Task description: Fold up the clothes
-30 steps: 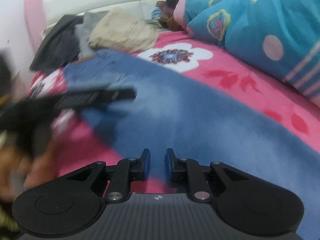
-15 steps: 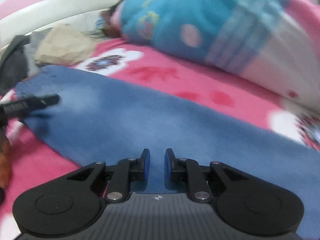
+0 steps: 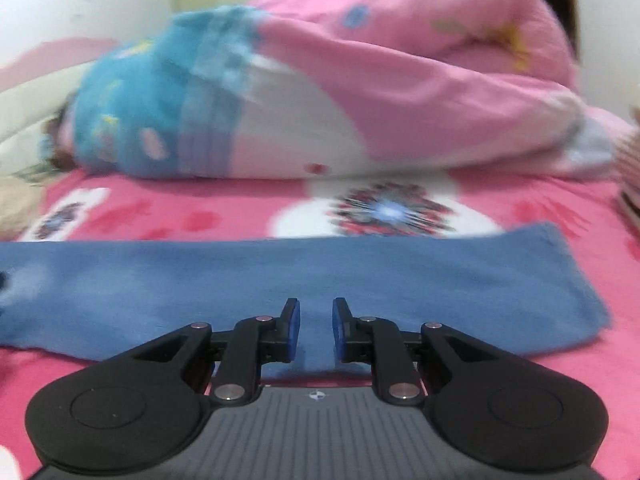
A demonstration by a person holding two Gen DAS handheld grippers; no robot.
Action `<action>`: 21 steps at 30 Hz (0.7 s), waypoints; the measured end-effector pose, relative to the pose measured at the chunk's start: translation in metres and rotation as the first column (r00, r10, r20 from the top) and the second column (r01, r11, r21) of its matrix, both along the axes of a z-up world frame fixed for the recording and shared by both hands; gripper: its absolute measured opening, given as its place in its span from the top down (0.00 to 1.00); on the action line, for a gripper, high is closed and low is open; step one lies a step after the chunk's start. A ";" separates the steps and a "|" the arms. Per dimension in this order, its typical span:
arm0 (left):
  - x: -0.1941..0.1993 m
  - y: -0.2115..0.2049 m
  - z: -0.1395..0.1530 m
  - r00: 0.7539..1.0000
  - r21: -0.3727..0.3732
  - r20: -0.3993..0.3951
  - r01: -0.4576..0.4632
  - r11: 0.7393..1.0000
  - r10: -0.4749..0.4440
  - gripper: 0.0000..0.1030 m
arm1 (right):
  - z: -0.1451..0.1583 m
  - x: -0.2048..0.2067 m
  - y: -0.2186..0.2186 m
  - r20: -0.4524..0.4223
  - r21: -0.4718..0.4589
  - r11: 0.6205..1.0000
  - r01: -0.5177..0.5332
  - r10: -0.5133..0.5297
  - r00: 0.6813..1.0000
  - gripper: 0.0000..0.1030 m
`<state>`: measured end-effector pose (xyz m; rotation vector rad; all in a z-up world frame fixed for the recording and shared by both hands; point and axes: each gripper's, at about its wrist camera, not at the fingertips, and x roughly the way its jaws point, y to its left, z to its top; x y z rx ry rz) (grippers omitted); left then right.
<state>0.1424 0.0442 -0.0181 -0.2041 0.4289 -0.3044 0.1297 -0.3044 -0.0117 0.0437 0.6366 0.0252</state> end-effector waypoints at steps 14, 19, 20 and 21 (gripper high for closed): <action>0.007 -0.037 -0.024 0.980 0.141 -0.140 0.161 0.977 -0.141 0.03 | -0.033 0.012 -0.011 0.000 0.012 0.991 0.135 -0.135 0.991 0.67; 0.007 -0.045 -0.025 0.980 0.194 -0.145 0.160 0.968 -0.133 0.00 | -0.034 0.011 -0.004 0.009 -0.028 0.992 0.120 -0.119 0.993 0.62; 0.007 -0.044 -0.025 0.980 0.192 -0.146 0.160 0.968 -0.133 0.00 | -0.034 0.011 -0.004 0.011 -0.029 0.993 0.118 -0.118 0.993 0.61; 0.007 -0.045 -0.025 0.980 0.194 -0.146 0.159 0.968 -0.132 0.00 | -0.034 0.010 -0.004 0.013 -0.030 0.993 0.117 -0.117 0.993 0.61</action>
